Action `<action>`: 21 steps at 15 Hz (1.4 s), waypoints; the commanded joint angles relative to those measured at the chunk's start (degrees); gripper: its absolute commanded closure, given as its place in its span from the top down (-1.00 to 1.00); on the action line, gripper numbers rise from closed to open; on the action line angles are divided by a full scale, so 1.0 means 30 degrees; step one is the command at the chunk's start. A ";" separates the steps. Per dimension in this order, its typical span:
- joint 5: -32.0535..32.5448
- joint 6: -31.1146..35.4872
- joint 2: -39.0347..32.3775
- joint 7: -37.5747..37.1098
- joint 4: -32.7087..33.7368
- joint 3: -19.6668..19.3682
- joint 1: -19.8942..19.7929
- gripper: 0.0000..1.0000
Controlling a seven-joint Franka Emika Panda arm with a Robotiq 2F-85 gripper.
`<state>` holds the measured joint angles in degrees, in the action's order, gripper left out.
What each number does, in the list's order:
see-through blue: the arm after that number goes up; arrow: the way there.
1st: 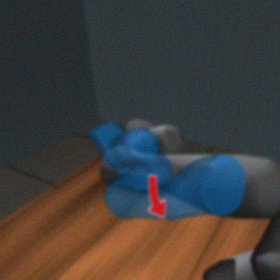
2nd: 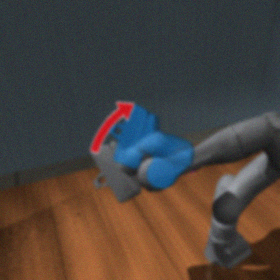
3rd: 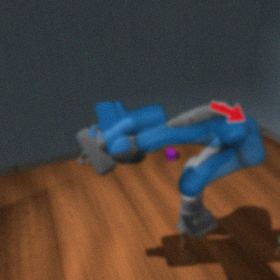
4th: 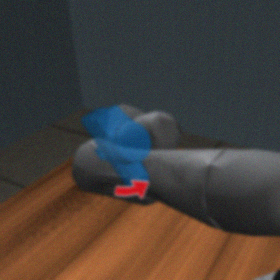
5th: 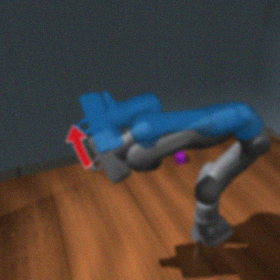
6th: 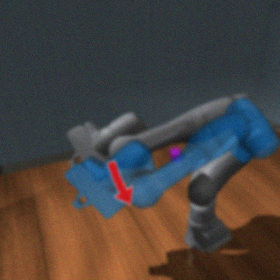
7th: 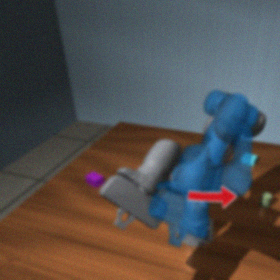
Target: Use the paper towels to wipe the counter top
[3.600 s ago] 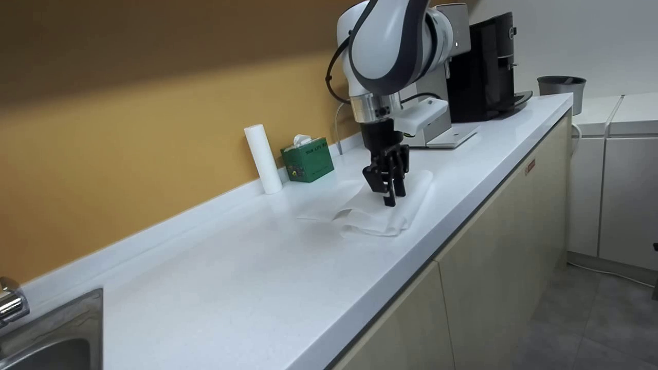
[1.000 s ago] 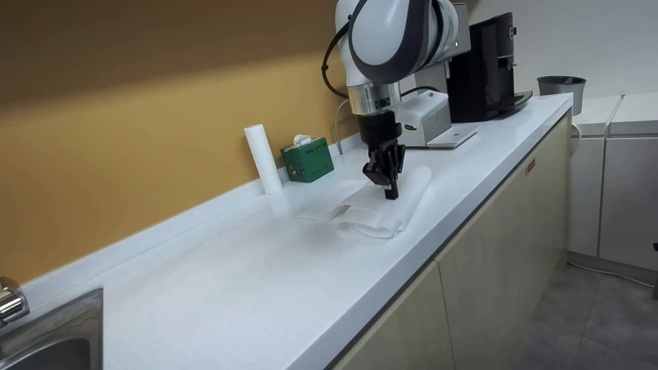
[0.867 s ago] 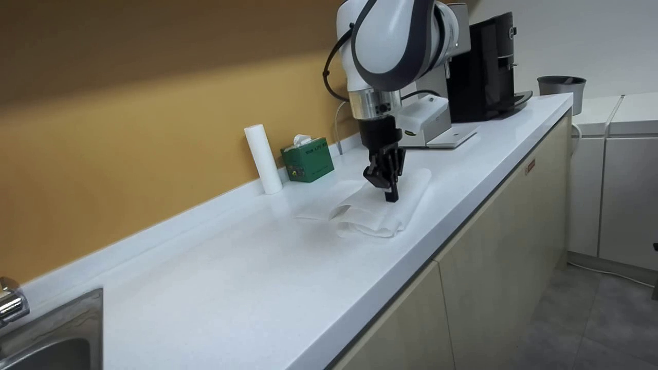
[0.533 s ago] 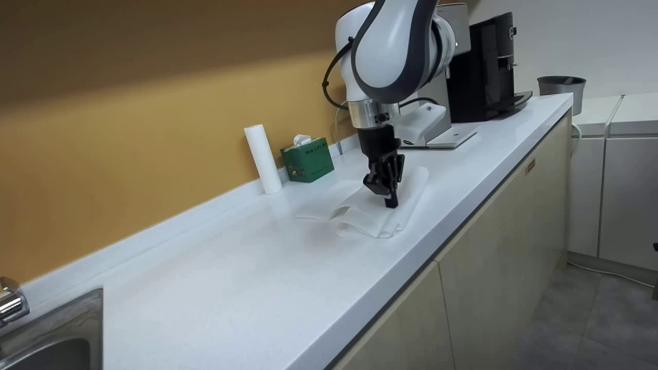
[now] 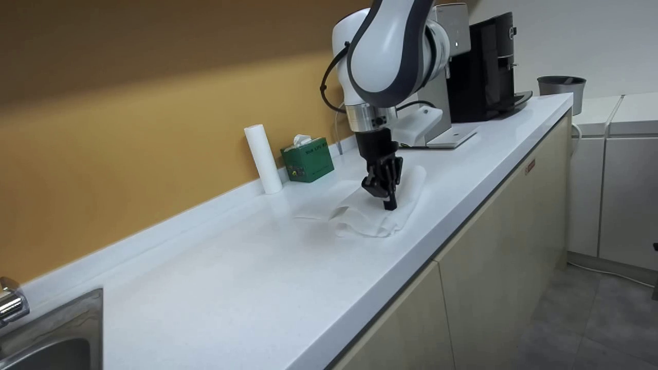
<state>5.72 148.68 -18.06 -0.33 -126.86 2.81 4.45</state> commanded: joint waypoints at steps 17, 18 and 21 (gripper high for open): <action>-0.0661 -0.0453 -0.6213 0.0836 0.7618 0.0195 -0.0174 -1.00; -0.0863 -0.0750 -0.6840 0.1096 0.8569 0.0325 -0.0225 -1.00; -0.1340 -0.2008 -0.8226 0.1637 1.1045 0.0578 -0.0295 -1.00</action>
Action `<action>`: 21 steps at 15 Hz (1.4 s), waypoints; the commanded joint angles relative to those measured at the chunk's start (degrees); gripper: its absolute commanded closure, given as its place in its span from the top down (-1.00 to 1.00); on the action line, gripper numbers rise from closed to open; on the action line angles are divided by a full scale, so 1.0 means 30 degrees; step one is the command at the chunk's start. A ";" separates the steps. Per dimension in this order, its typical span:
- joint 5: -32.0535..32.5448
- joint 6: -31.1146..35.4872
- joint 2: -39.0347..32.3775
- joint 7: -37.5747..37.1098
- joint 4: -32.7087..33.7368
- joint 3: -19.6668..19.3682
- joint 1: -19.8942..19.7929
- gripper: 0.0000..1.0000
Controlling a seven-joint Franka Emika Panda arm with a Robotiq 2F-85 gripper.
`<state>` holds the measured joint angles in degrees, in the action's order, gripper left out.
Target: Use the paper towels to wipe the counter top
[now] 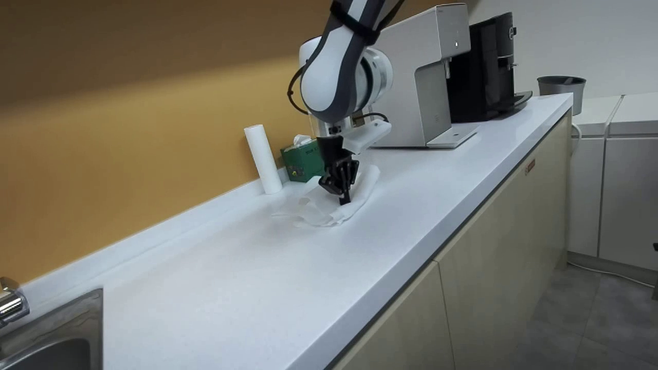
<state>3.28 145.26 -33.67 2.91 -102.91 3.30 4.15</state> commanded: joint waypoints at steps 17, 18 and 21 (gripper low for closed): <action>-0.1751 -0.2835 0.2789 0.0446 -0.4831 -0.0459 -0.1154 -1.00; -0.1559 -0.2810 0.3302 0.0056 -0.5641 -0.0711 -0.1115 -1.00; -0.1046 -0.2907 0.4572 -0.1040 -0.7775 -0.1311 -0.1074 -1.00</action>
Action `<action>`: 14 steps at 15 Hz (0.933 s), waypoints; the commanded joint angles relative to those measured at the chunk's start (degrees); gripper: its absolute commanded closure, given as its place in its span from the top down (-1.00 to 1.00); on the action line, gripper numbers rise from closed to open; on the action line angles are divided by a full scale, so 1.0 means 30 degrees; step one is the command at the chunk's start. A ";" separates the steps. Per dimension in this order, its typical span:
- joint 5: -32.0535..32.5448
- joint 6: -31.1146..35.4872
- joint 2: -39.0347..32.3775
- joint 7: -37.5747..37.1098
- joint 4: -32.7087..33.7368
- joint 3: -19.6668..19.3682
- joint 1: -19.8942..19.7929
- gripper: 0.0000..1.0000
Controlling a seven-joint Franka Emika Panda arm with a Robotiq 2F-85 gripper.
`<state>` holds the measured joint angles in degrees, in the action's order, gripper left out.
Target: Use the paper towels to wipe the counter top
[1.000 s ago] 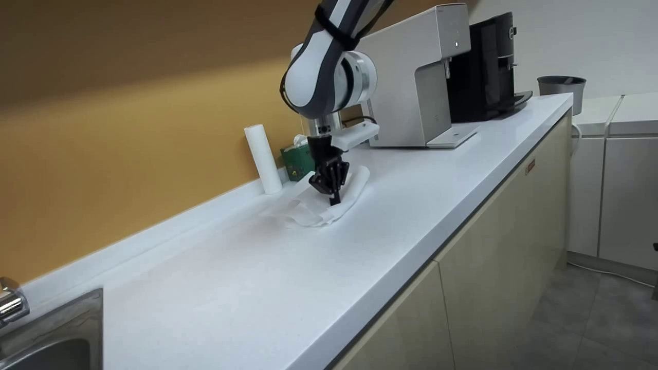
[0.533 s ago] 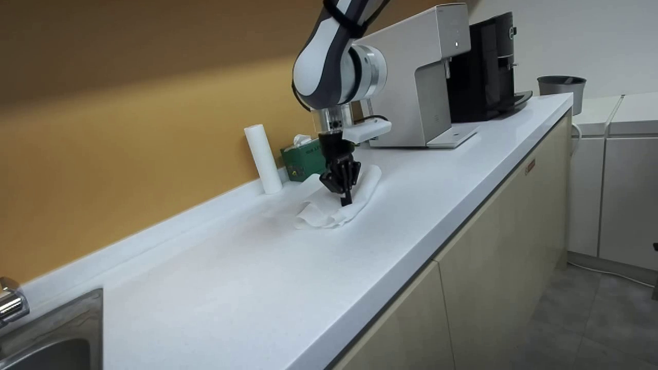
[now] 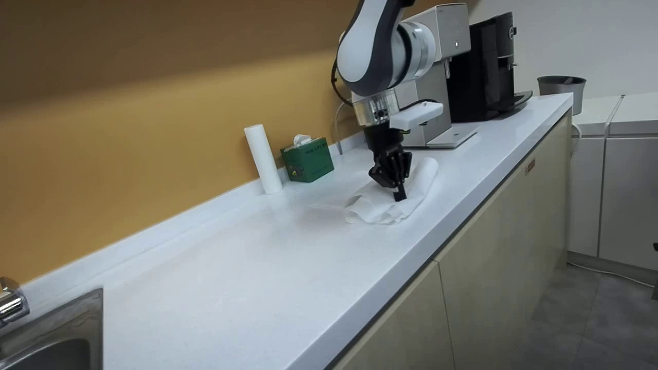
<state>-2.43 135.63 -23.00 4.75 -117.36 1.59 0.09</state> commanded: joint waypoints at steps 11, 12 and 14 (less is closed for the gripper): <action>-0.0859 0.2959 -0.0370 -0.0534 -0.3112 0.1080 0.0667 -1.00; -0.1356 0.3113 -0.0532 -0.0039 -0.2942 0.1500 0.0688 -1.00; -0.2547 0.3226 -0.0723 0.1358 -0.2623 0.2480 0.0662 -1.00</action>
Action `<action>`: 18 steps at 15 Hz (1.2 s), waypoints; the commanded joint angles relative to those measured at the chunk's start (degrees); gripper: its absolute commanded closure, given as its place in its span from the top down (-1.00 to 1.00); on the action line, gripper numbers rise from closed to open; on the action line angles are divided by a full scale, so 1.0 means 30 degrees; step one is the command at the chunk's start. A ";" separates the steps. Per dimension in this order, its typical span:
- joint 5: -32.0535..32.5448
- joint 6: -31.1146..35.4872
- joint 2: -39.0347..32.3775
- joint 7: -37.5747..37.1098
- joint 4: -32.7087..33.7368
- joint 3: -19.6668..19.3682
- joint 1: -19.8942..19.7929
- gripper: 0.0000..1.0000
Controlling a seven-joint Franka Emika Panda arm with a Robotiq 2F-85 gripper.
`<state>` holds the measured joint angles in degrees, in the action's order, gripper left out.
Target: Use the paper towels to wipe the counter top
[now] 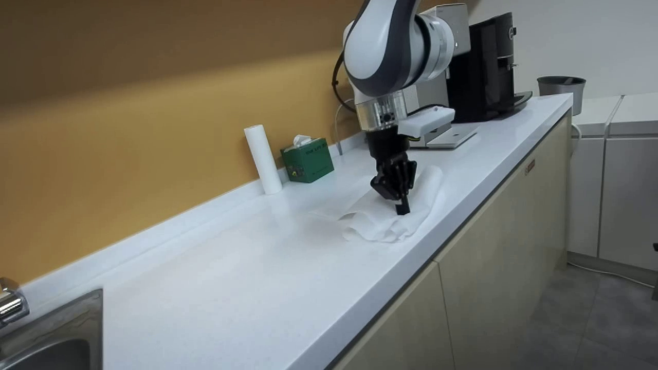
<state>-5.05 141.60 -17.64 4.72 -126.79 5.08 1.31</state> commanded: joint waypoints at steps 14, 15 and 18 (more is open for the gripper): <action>0.1673 0.2866 -0.4595 -0.1202 0.3706 -0.0922 0.1945 -1.00; 0.2109 0.3069 -0.4657 -0.1911 0.3823 -0.1407 0.1962 -1.00; 0.3187 0.3739 -0.4728 -0.3558 0.3942 -0.3016 0.1762 -1.00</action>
<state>0.09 149.65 -25.77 -0.11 -116.23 1.18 6.72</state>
